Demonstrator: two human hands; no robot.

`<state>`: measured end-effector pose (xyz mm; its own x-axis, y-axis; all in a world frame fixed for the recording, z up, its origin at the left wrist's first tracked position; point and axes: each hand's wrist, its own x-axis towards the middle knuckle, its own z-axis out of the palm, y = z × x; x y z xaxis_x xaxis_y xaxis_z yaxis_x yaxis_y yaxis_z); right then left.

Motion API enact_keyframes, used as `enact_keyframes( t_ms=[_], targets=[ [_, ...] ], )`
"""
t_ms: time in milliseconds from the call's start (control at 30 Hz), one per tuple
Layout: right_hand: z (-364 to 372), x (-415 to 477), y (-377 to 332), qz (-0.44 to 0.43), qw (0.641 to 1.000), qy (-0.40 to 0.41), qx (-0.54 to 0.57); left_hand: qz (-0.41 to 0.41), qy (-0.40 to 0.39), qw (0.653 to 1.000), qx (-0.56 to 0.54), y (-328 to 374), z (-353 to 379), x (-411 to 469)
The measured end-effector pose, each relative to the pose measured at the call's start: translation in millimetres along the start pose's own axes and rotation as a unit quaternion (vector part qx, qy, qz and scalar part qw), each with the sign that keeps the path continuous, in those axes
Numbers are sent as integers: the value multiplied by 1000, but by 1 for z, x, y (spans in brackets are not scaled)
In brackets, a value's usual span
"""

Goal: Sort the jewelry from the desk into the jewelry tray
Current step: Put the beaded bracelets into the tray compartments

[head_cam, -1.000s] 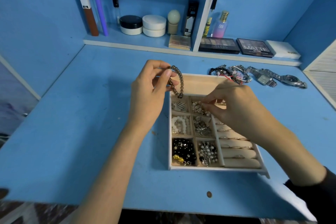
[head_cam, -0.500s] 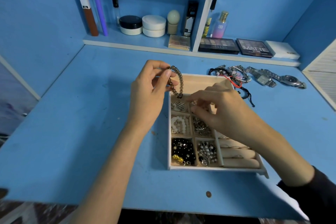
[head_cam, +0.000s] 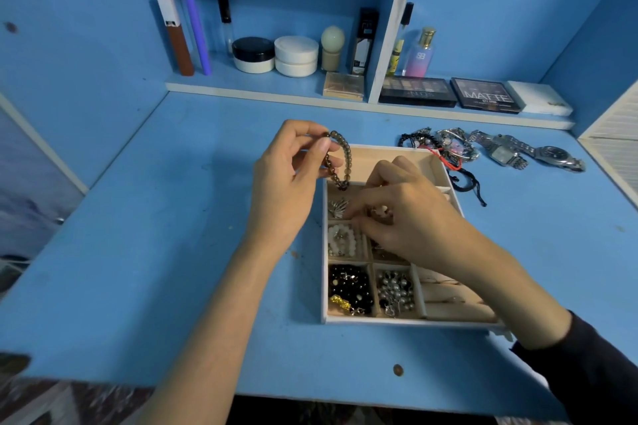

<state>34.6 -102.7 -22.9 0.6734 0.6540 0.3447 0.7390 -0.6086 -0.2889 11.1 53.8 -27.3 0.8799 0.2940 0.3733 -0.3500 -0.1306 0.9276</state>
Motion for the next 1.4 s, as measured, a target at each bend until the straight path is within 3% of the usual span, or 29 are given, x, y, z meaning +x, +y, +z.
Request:
enact_keyframes(
  t_ms=[233, 567, 733, 933, 1000, 1167, 1400],
  targets=[
    [-17, -8, 13, 86, 985, 112, 101, -2, -52, 998, 38, 12, -5, -2],
    [-19, -14, 22, 95, 988, 108, 63, -18, -72, 972, 224, 12, 0, -8],
    [-15, -11, 23, 83, 992, 90, 27, 11, -126, 882, 454, 15, 2, -8],
    [-5, 2, 18, 70, 996, 46, 5, 25, -179, 816, 548, 22, 11, -8],
    [-3, 6, 16, 68, 997, 41, 10, 2, -195, 825, 530, 23, 9, -7],
    [-4, 10, 8, 45, 997, 62, 15, -81, -184, 900, 388, 26, -14, -9],
    [3, 15, -2, -9, 999, -32, 24, -115, -184, 940, 262, 26, -23, -8]
  ],
)
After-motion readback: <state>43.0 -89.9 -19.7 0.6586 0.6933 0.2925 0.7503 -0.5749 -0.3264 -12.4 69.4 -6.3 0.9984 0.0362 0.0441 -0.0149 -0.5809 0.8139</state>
